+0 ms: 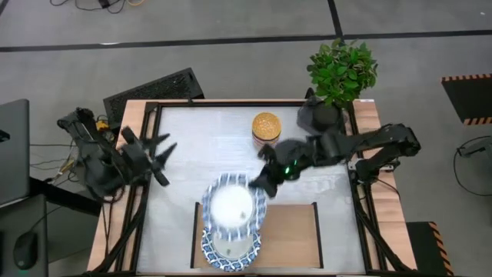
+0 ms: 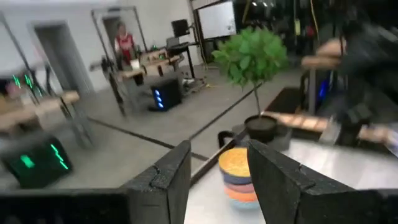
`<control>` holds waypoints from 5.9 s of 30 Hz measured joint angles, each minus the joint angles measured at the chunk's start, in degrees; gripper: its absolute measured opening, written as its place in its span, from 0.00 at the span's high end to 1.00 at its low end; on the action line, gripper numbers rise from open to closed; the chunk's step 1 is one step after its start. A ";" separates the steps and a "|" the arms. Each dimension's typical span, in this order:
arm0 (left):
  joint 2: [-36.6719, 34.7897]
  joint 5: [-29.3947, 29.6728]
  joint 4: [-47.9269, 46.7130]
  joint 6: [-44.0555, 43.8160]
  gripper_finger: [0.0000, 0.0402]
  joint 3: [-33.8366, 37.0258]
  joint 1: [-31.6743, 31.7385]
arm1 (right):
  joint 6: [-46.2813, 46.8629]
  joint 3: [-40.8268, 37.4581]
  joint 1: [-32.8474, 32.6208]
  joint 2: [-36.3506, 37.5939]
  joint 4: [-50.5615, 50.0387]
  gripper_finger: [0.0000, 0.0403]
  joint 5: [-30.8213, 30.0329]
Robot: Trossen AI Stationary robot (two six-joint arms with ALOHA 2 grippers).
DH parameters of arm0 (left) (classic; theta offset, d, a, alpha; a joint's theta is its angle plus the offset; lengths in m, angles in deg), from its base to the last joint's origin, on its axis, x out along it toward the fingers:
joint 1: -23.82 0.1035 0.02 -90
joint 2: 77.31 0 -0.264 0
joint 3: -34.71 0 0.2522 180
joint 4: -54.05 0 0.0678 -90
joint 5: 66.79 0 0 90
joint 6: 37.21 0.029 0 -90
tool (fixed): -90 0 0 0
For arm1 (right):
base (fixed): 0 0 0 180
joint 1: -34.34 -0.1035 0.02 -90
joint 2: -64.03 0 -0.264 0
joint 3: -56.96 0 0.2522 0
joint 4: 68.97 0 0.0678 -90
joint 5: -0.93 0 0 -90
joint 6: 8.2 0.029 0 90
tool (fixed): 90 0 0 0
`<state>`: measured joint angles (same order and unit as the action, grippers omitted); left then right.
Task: Place and stack plates onto a shelf
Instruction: Stack the white plate on top of the white plate on the shelf, then put the yellow bowl on the shelf
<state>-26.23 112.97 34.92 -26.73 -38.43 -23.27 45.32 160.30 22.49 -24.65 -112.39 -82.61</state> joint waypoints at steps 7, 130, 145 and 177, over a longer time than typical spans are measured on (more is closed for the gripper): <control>-6.72 -2.35 -0.18 -6.26 0.64 0.00 0.00 | 2.65 0.02 -5.09 -5.15 6.05 0.94 0.54; -14.11 -22.47 -39.97 -50.74 0.64 -0.07 14.84 | -42.02 13.95 22.02 -18.48 -33.50 0.44 -18.59; -14.13 -22.42 -42.02 -50.08 0.64 -0.07 15.06 | -45.01 13.97 27.75 -23.24 -29.69 0.47 -15.55; -14.13 -22.93 -41.92 -50.42 0.64 0.00 15.06 | -45.81 13.88 28.94 -26.45 -28.06 0.49 -14.06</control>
<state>-40.36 90.03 -7.00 -77.16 -38.43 -8.21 -0.49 174.18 51.42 -51.10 -140.45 -96.67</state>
